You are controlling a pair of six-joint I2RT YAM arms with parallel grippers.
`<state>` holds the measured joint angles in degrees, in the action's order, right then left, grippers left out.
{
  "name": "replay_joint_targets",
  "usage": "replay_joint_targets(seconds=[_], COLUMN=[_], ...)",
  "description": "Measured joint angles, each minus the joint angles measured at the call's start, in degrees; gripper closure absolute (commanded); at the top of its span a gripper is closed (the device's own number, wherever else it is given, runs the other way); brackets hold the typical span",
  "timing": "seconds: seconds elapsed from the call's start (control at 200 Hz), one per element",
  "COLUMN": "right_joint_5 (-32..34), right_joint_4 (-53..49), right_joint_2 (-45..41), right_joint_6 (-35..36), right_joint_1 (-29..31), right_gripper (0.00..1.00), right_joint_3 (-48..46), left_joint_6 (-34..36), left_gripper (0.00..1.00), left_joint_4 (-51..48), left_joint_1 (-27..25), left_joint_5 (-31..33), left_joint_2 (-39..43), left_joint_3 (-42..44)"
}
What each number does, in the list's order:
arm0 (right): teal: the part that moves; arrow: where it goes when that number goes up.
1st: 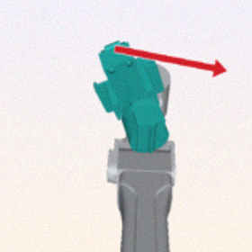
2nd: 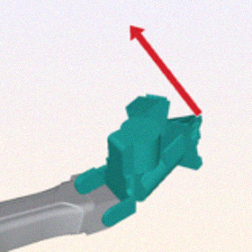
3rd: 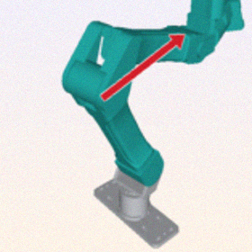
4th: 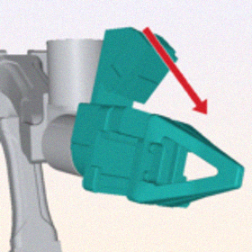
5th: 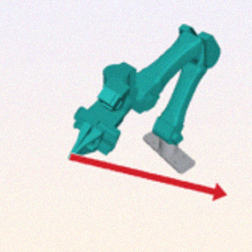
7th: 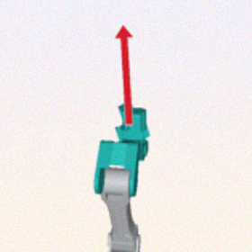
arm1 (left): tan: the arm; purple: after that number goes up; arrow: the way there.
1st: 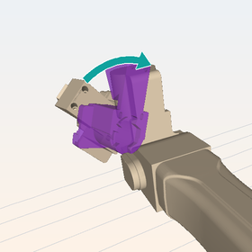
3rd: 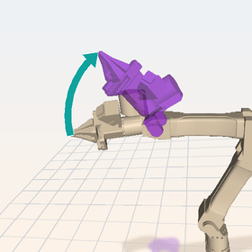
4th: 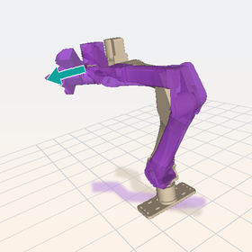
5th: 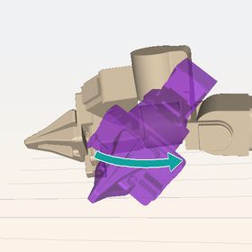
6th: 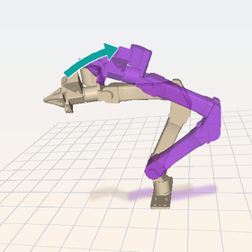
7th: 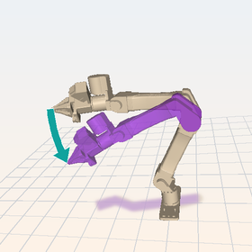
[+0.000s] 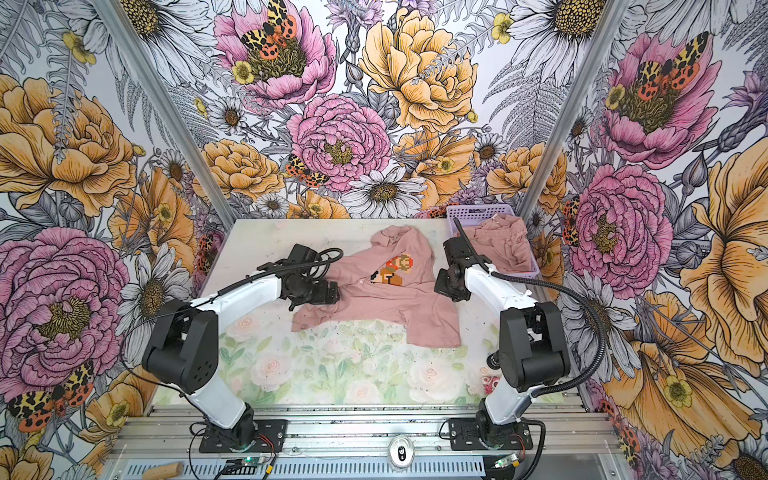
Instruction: Fold and stack the mixed laundry pile
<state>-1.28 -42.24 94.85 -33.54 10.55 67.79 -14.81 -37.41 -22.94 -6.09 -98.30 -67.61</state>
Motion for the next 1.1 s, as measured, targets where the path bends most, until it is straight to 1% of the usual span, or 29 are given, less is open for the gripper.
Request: replay_joint_targets(seconds=[0.095, 0.13, 0.185, 0.23, 0.36, 0.4, 0.43, 0.55, 0.651, 0.786, 0.866, 0.961, 1.066, 1.096], right_joint_5=[0.0, 0.0, 0.0, 0.0, 0.0, 0.0, 0.0, 0.0, -0.02, -0.2, -0.46, -0.46, -0.5, -0.52], right_joint_4=[-0.24, -0.39, -0.42, -0.44, -0.44, -0.44, -0.44, -0.44, -0.46, -0.68, -0.76, -0.83, -1.27, -1.29], right_joint_2=[0.0, 0.0, 0.0, 0.0, 0.0, 0.0, 0.0, -0.04, -0.55, -2.49, -3.45, -3.65, -3.08, -2.71], right_joint_6=[0.0, 0.02, 0.02, 0.02, 0.04, 0.04, 0.04, 0.15, 0.2, 0.2, 0.2, 0.22, 0.24, 0.26], right_joint_1=[0.04, 0.04, 0.04, 0.02, 0.02, 0.02, 0.02, 0.0, -0.44, -1.66, -2.51, -2.99, -3.02, -3.02], right_gripper=[1.0, 1.0, 1.0, 1.0, 1.0, 1.0, 1.0, 1.0, 1.0, 1.0, 1.0, 1.0, 1.0, 1.0], right_joint_3=[0.0, 0.0, 0.0, 0.0, 0.0, 0.0, 0.0, 0.0, -0.09, -0.35, -0.35, -0.22, 1.22, 2.05], left_joint_6=[0.07, 0.07, 0.22, 0.15, 0.42, 0.9, 0.9, 1.75, 2.43, 4.33, 5.7, 6.99, 7.93, 7.98], left_gripper=[0.17, 0.22, 0.32, 0.43, 0.83, 0.94, 1.0, 1.0, 1.0, 1.0, 1.0, 1.0, 1.0, 0.95], left_joint_4=[0.09, -0.07, -0.28, -0.72, -2.1, -2.29, -2.45, -3.56, -4.26, -4.52, -4.48, -4.26, -3.26, -2.91], left_joint_1=[-1.29, -1.44, -1.55, -1.55, -1.55, -1.53, -1.42, -0.63, 1.57, 7.65, 12.09, 16.65, 20.46, 21.18], left_joint_5=[1.86, 2.95, 4.96, 6.56, 10.91, 12.15, 12.85, 14.53, 15.06, 14.29, 12.61, 11.06, 9.75, 9.6], left_joint_2=[-3.39, -4.74, -6.29, -7.28, -8.22, -8.07, -8.02, -6.1, -1.05, 7.96, 11.26, 11.39, 8.09, 6.71], left_joint_3=[-2.8, -3.48, -3.85, -3.85, -3.78, -3.78, -3.78, -3.69, -3.23, -3.1, -3.37, -4.13, -5.05, -5.51])
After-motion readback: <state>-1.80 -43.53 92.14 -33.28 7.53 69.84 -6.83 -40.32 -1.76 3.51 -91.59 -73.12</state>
